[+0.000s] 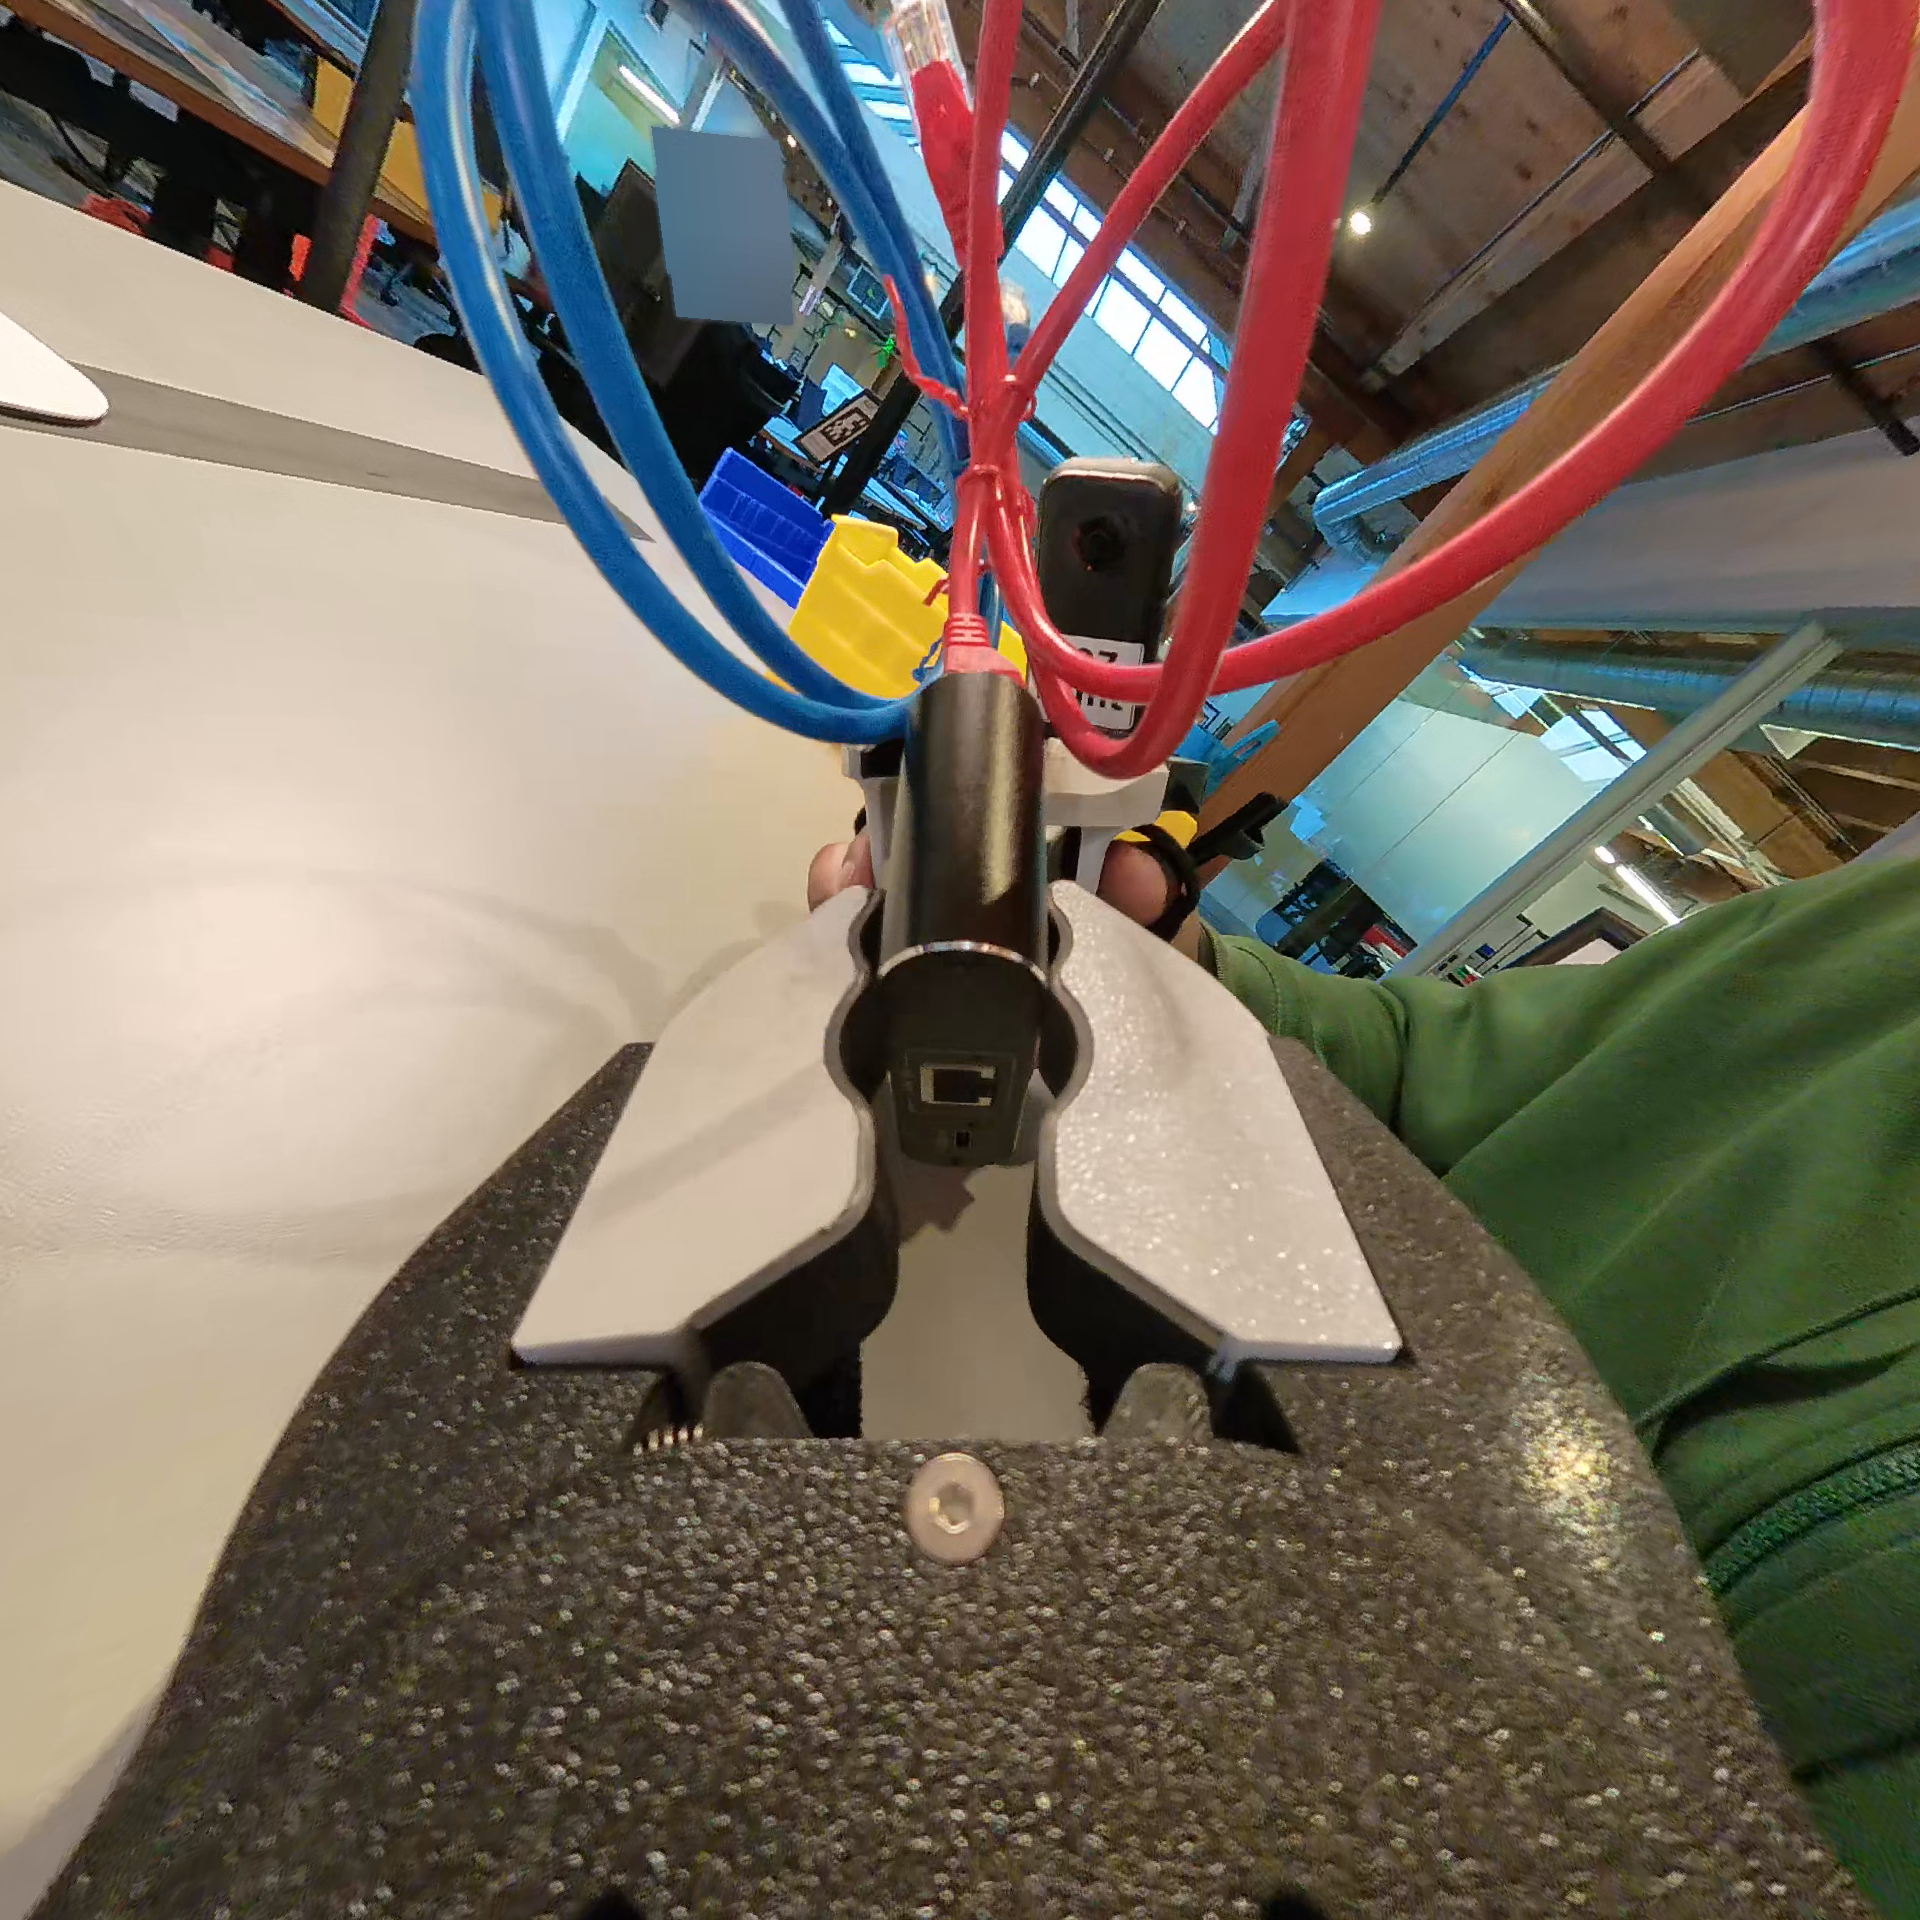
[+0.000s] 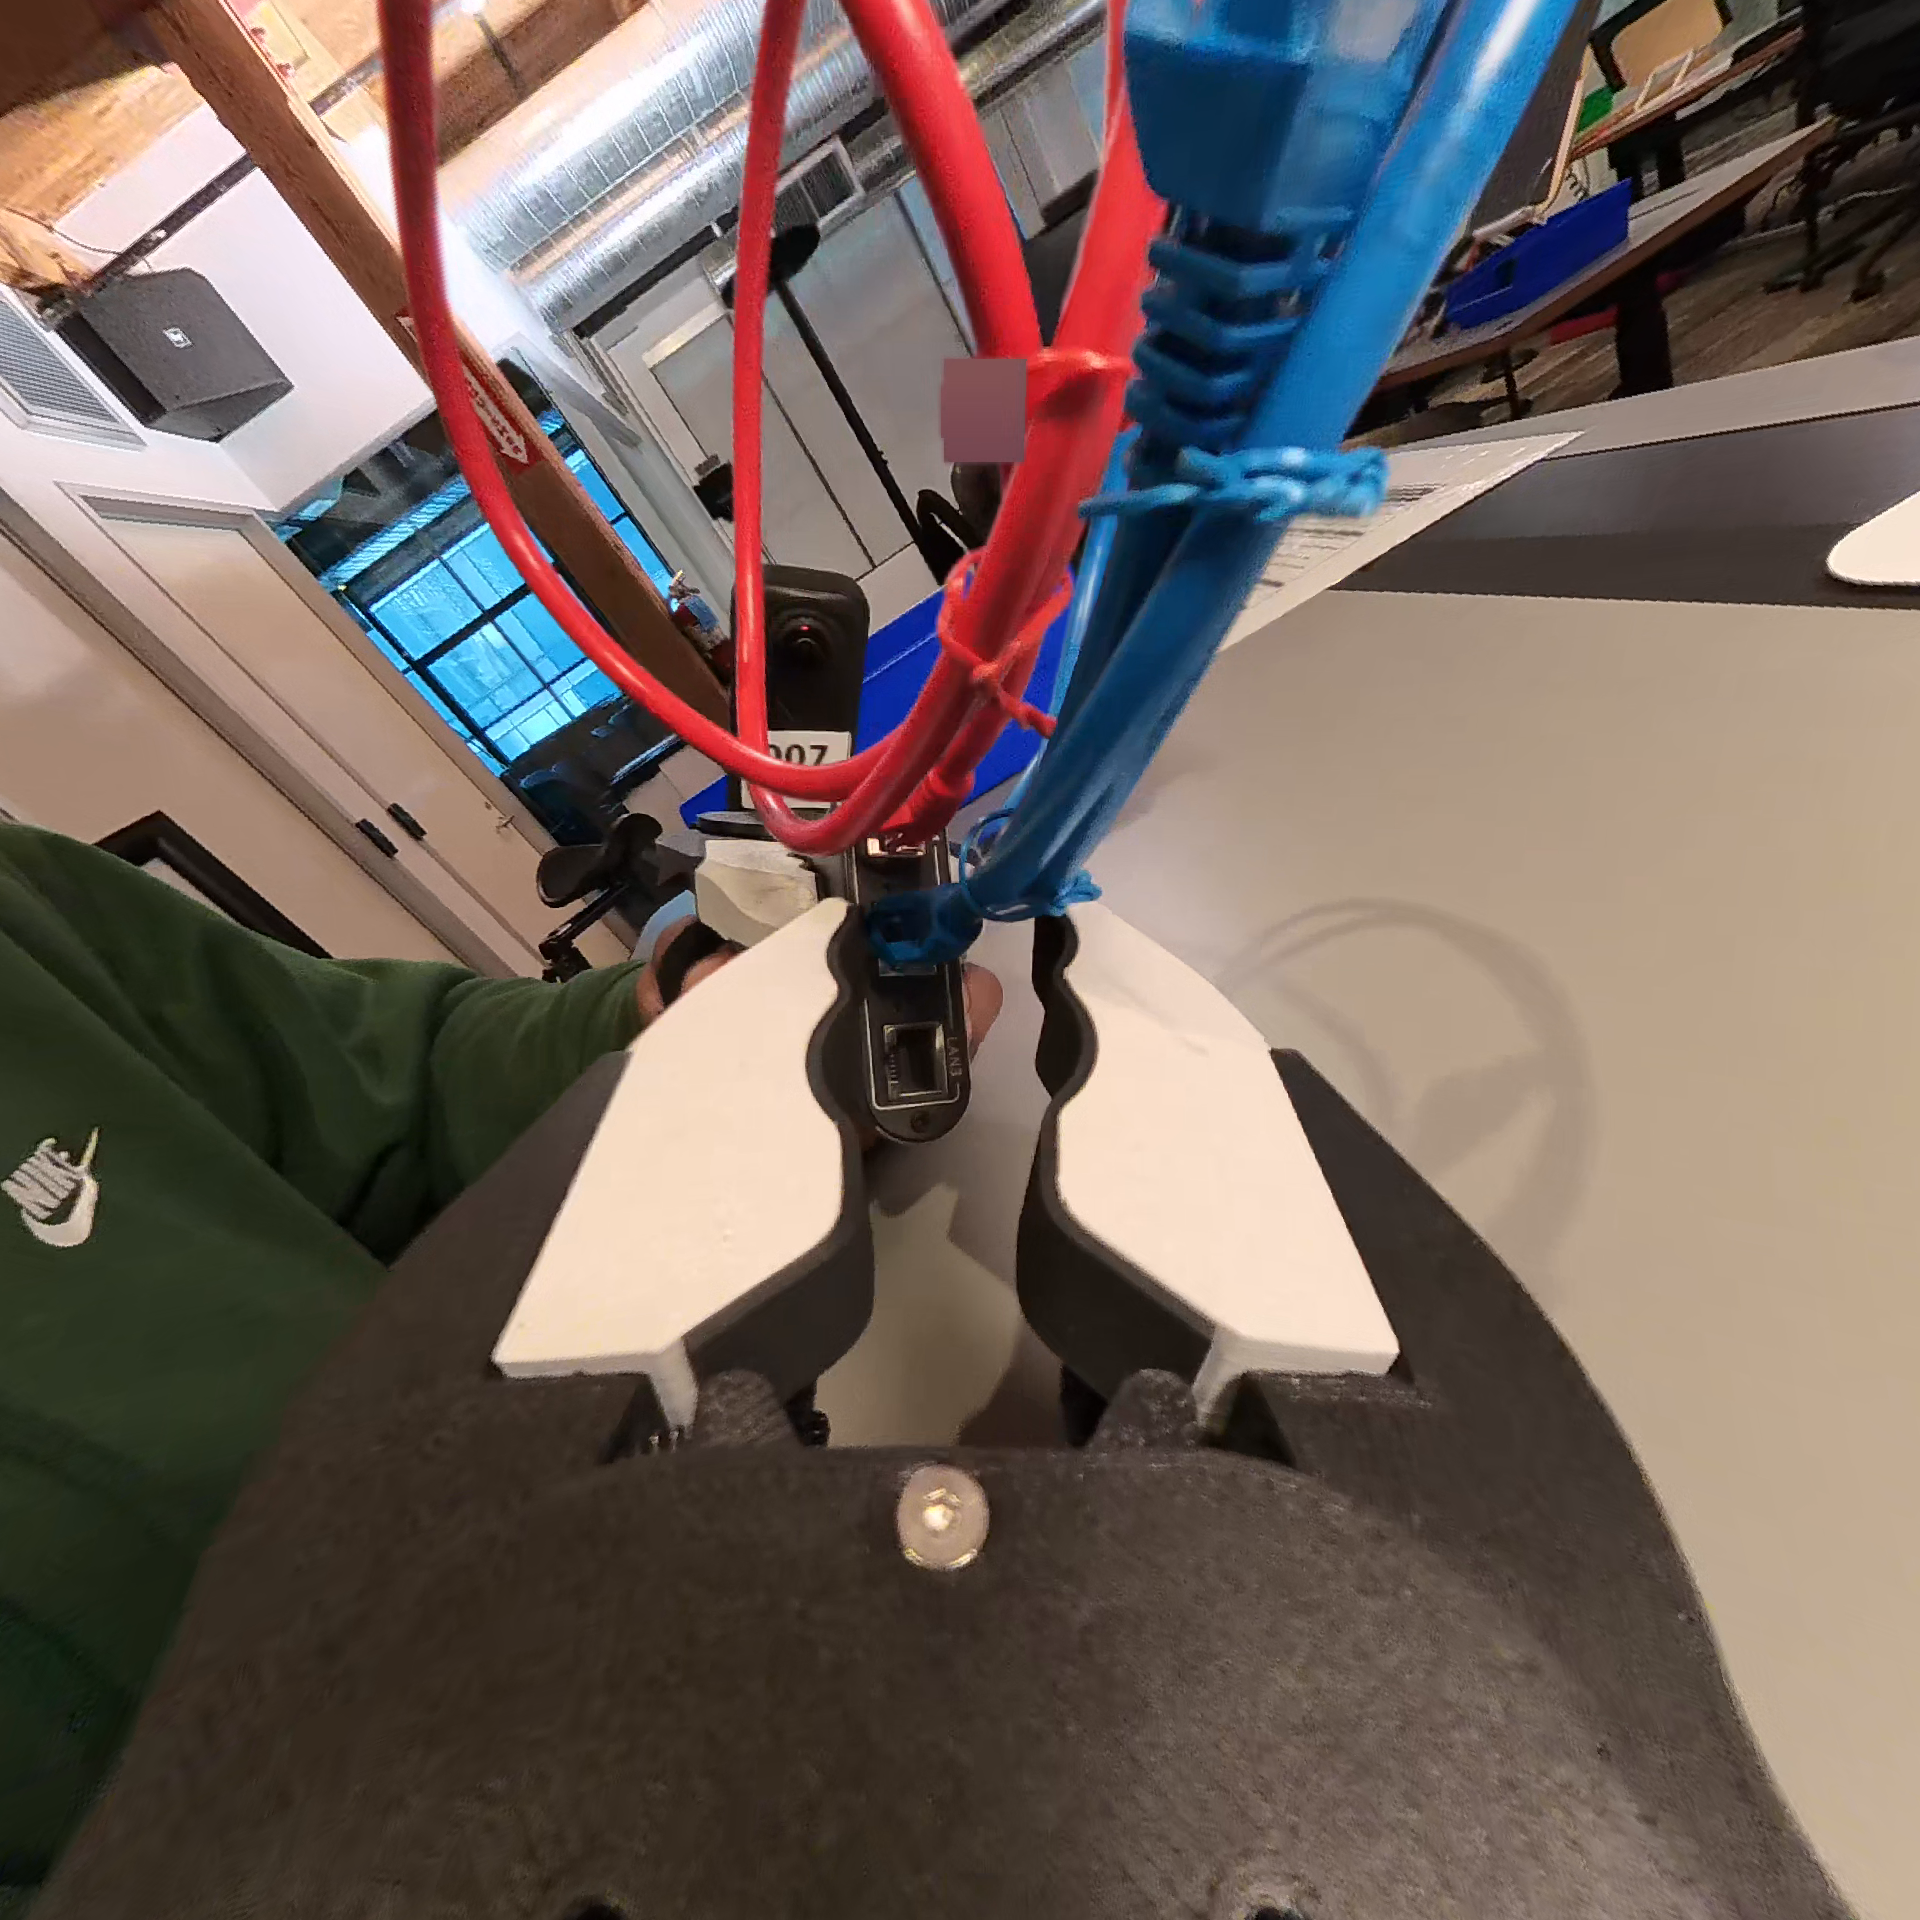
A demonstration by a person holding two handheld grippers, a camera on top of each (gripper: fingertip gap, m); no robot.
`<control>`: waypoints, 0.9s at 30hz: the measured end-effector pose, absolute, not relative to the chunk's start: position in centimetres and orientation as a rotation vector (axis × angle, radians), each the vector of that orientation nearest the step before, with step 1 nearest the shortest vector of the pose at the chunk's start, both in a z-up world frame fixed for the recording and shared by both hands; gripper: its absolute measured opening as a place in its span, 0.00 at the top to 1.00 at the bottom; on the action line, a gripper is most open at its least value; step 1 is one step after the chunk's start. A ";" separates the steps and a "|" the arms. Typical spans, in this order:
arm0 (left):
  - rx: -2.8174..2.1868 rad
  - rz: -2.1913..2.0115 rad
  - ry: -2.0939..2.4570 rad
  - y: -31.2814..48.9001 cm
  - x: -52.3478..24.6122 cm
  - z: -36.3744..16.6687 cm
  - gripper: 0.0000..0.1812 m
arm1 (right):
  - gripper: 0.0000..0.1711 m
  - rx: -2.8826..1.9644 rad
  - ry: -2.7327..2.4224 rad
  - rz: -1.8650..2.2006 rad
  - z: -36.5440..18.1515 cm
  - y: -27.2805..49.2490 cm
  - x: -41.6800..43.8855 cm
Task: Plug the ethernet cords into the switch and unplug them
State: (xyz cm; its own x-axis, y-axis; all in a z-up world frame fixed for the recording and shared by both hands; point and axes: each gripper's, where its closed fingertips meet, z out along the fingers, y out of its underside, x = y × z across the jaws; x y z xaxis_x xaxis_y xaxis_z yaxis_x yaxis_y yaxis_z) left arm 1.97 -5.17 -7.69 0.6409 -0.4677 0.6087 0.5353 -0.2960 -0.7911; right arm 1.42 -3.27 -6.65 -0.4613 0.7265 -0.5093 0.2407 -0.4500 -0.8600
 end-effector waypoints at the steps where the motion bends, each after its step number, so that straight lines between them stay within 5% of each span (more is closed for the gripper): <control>1: -1.592 -0.982 -0.059 -5.2 1.9 -7.7 0.85 | 0.82 -1.389 -1.402 1.977 -6.7 -3.3 1.4; 27: -1.551 -0.963 -0.066 -5.2 1.3 -7.2 0.86 | 0.88 -1.436 -1.485 2.022 -7.2 -4.2 1.7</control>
State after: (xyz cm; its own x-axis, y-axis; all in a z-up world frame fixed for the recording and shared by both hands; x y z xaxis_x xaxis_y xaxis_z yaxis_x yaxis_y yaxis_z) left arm 1.29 -5.24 -7.19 0.6500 -0.4716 0.5959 0.5483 -0.2519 -0.7974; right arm 1.66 -4.19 -7.15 -0.4826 0.6762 -0.5566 0.3286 -0.4493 -0.8307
